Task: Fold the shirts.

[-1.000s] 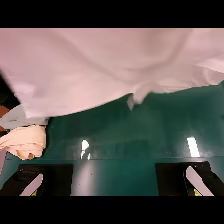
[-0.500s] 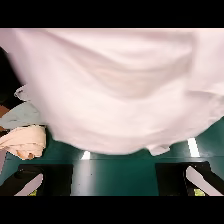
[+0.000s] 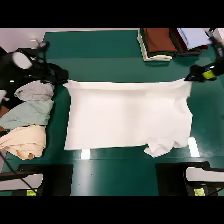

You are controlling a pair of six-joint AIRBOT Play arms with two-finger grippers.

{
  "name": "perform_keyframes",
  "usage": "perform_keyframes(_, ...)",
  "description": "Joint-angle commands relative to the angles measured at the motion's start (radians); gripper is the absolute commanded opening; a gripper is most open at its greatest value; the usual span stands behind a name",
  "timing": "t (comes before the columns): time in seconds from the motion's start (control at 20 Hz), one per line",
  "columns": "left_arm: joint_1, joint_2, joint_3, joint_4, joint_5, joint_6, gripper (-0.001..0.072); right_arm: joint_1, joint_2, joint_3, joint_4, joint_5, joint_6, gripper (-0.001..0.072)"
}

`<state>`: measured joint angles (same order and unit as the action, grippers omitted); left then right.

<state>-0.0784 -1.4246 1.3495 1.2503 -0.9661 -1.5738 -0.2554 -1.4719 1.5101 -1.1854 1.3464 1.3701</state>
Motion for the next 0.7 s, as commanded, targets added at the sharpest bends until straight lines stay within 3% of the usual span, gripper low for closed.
perform_keyframes(0.0,0.000,-0.103,0.005,-0.004,0.160,0.003,0.0025,0.045,-0.163,0.066,-0.019,-0.096,-0.002,0.0015)
perform_keyframes(0.15,0.000,-0.102,0.057,-0.001,0.161,0.004,0.0025,0.046,-0.210,0.183,-0.023,-0.087,-0.002,0.0016)
perform_keyframes(0.25,0.000,-0.102,0.087,0.000,0.066,0.013,0.0026,0.044,-0.187,0.192,-0.048,-0.059,-0.017,0.0016)
perform_keyframes(0.4,0.000,-0.103,0.059,0.003,-0.076,0.048,0.0025,0.047,-0.103,0.071,-0.198,-0.048,-0.018,0.0015)
perform_keyframes(0.65,-0.002,-0.103,-0.082,-0.014,-0.096,0.049,0.0025,0.027,0.025,-0.230,-0.197,-0.139,-0.025,0.0017)
